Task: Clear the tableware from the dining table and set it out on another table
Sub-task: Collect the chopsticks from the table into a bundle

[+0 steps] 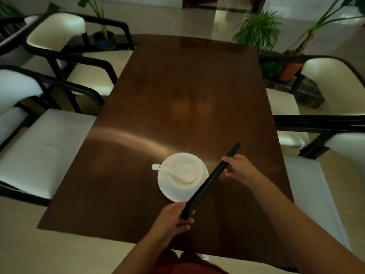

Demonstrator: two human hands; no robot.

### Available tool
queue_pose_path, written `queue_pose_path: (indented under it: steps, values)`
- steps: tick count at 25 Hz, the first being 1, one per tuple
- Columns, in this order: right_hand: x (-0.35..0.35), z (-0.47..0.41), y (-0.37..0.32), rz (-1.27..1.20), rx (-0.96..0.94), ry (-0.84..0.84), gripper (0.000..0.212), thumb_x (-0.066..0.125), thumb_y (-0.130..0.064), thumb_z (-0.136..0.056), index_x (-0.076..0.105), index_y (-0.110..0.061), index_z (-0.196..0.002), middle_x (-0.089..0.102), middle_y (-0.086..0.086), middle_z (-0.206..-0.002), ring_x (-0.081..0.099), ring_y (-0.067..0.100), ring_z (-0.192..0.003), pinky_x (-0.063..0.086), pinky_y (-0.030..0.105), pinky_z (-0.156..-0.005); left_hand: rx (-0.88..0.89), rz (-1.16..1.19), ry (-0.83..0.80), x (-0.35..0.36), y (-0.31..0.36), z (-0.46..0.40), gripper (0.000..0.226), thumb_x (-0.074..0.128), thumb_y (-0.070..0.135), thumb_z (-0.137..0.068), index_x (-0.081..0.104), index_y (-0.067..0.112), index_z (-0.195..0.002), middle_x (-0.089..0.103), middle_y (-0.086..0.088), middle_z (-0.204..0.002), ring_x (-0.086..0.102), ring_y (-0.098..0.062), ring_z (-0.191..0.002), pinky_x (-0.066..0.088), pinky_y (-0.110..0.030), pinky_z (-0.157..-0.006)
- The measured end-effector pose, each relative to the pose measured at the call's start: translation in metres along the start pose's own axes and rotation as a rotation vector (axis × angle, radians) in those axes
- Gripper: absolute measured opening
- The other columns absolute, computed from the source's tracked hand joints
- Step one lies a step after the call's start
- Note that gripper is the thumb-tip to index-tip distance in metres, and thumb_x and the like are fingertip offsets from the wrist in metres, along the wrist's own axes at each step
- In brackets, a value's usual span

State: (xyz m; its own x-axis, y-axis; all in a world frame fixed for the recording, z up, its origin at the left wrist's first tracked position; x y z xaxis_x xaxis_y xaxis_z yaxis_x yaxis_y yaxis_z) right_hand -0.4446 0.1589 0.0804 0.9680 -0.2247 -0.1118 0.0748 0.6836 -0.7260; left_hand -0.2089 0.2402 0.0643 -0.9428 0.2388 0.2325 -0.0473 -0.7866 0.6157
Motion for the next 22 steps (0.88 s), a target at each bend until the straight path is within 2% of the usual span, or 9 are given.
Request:
queue_pose_path:
  steps: [1, 4, 8, 11, 13, 16, 22]
  values:
    - [0.002, -0.008, 0.008, -0.012, 0.034, -0.005, 0.008, 0.048, -0.010, -0.094, 0.049, -0.001, -0.094, 0.053, 0.009, -0.073, 0.048, 0.014, -0.053, 0.046, 0.019, -0.040, -0.027, 0.039, 0.042, 0.002, -0.006, -0.004, 0.027, 0.045, 0.027, -0.095, 0.066, 0.012, -0.105, 0.067, -0.009, -0.096, 0.062, -0.017, -0.077, 0.051, -0.026, -0.062]
    - [0.012, -0.032, 0.023, 0.010, 0.099, -0.042, 0.017, 0.046, -0.011, -0.095, 0.048, -0.008, -0.078, 0.052, 0.008, -0.070, 0.046, 0.013, -0.053, 0.045, 0.017, -0.036, -0.068, 0.152, 0.165, 0.008, -0.024, -0.016, 0.025, 0.046, 0.021, -0.095, 0.064, 0.010, -0.109, 0.066, -0.011, -0.094, 0.061, -0.017, -0.073, 0.051, -0.025, -0.059]
    - [0.028, -0.053, 0.030, 0.094, 0.077, -0.073, 0.009, 0.048, -0.012, -0.094, 0.051, -0.005, -0.090, 0.053, 0.008, -0.070, 0.049, 0.013, -0.052, 0.046, 0.016, -0.035, -0.043, 0.237, 0.246, 0.009, -0.037, -0.024, 0.018, 0.052, 0.017, -0.093, 0.064, 0.011, -0.104, 0.066, -0.012, -0.091, 0.063, -0.016, -0.070, 0.054, -0.023, -0.056]
    - [0.033, -0.062, 0.033, 0.115, 0.049, -0.096, 0.014, 0.050, -0.012, -0.093, 0.053, -0.008, -0.080, 0.056, 0.008, -0.068, 0.053, 0.011, -0.044, 0.047, 0.017, -0.035, -0.016, 0.250, 0.283, 0.008, -0.040, -0.028, 0.014, 0.054, 0.011, -0.091, 0.065, 0.016, -0.097, 0.067, -0.011, -0.089, 0.064, -0.015, -0.070, 0.054, -0.021, -0.055]
    - [0.033, -0.064, 0.038, 0.151, 0.049, -0.105, 0.016, 0.052, -0.015, -0.093, 0.053, -0.012, -0.077, 0.057, 0.006, -0.069, 0.054, 0.011, -0.048, 0.048, 0.017, -0.036, -0.009, 0.269, 0.310, 0.004, -0.042, -0.029, 0.016, 0.052, 0.008, -0.092, 0.065, 0.017, -0.094, 0.067, -0.012, -0.088, 0.063, -0.016, -0.070, 0.054, -0.020, -0.054]
    - [0.034, -0.068, 0.042, 0.165, 0.042, -0.105, 0.013, 0.055, -0.017, -0.092, 0.051, -0.013, -0.080, 0.056, 0.007, -0.070, 0.052, 0.013, -0.053, 0.048, 0.016, -0.036, -0.019, 0.319, 0.306, -0.002, -0.043, -0.032, 0.018, 0.049, 0.006, -0.093, 0.064, 0.012, -0.102, 0.067, -0.013, -0.090, 0.062, -0.017, -0.072, 0.055, -0.019, -0.055]
    - [0.040, -0.074, 0.038, 0.300, 0.006, -0.051, 0.020, 0.057, -0.025, -0.091, 0.048, -0.015, -0.075, 0.053, 0.007, -0.059, 0.050, 0.014, -0.046, 0.044, 0.018, -0.035, -0.060, 0.346, 0.228, -0.004, -0.046, -0.036, 0.019, 0.050, 0.011, -0.093, 0.061, 0.009, -0.108, 0.067, -0.015, -0.099, 0.067, -0.020, -0.083, 0.057, -0.025, -0.061]
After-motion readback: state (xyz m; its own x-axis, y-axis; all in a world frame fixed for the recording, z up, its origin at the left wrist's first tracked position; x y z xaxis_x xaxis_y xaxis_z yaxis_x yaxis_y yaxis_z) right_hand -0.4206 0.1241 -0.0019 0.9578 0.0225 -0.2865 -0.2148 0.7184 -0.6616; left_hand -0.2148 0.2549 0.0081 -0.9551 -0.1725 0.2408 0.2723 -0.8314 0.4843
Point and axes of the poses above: each hand's wrist, its own z-axis away from the middle knuckle, its own x-axis out of the palm, y = z × x, the point moved 1 cm from there along -z, towards the middle knuckle
